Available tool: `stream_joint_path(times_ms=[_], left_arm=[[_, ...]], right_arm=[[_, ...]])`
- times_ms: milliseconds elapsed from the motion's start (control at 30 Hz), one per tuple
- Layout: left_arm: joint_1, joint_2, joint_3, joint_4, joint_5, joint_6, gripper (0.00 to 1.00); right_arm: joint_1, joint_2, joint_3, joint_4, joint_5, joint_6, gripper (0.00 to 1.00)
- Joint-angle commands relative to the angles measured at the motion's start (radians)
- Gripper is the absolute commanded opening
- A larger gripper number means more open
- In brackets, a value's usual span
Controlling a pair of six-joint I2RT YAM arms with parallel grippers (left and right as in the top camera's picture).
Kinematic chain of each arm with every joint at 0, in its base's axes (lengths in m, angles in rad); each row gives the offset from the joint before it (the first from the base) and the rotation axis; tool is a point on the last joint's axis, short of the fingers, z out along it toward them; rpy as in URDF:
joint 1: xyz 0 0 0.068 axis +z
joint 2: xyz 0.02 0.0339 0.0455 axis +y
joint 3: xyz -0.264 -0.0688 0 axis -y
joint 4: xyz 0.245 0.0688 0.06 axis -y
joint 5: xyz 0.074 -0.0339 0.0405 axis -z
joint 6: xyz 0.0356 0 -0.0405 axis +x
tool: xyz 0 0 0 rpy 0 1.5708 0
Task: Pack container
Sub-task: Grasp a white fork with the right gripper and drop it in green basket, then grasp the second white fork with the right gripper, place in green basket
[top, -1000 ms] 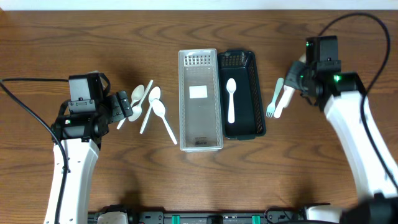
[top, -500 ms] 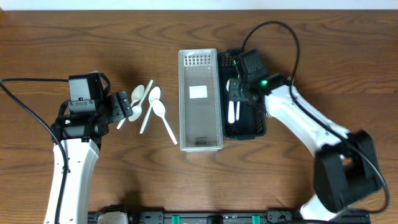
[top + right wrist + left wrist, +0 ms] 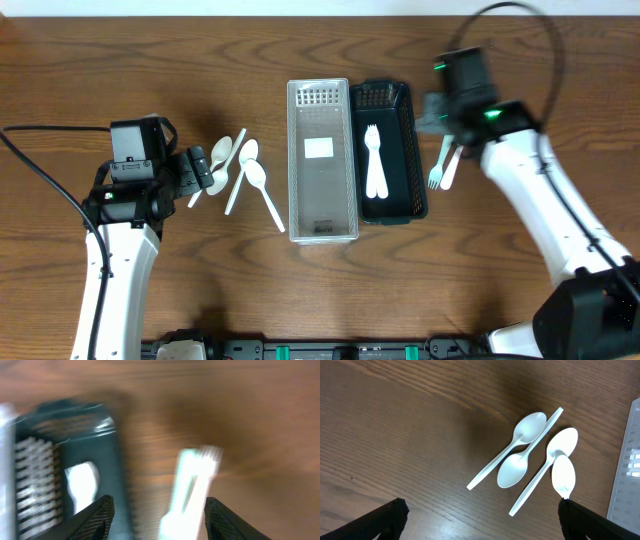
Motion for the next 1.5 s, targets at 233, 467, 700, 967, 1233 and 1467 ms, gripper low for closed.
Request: stream_joint_path(times_ms=[233,467,700,967,1233,1467], left_arm=[[0.004,0.002,0.019,0.000,0.000,-0.016,0.98],[0.004,0.002,0.019,0.000,0.000,-0.016,0.98],[0.004,0.002,0.019,0.000,-0.001,-0.016,0.98],[0.004,0.002,0.019,0.000,-0.001,-0.016,0.98],[0.004,0.002,0.019,0.000,-0.001,-0.016,0.98],[0.004,0.002,0.019,0.000,-0.001,-0.016,0.98]], right_arm=[[-0.185,0.221,-0.002,-0.051,-0.061,0.051,0.57],[-0.183,0.359,-0.002,-0.026,-0.079,0.061,0.53],[-0.184,0.400,-0.002,-0.018,-0.100,0.066,0.53],[-0.184,0.442,-0.014,-0.020,-0.104,0.069,0.19],[-0.183,0.329,-0.003,-0.067,-0.088,0.052,0.01],[-0.134,0.035,0.008,-0.051,-0.194,-0.012,0.01]])
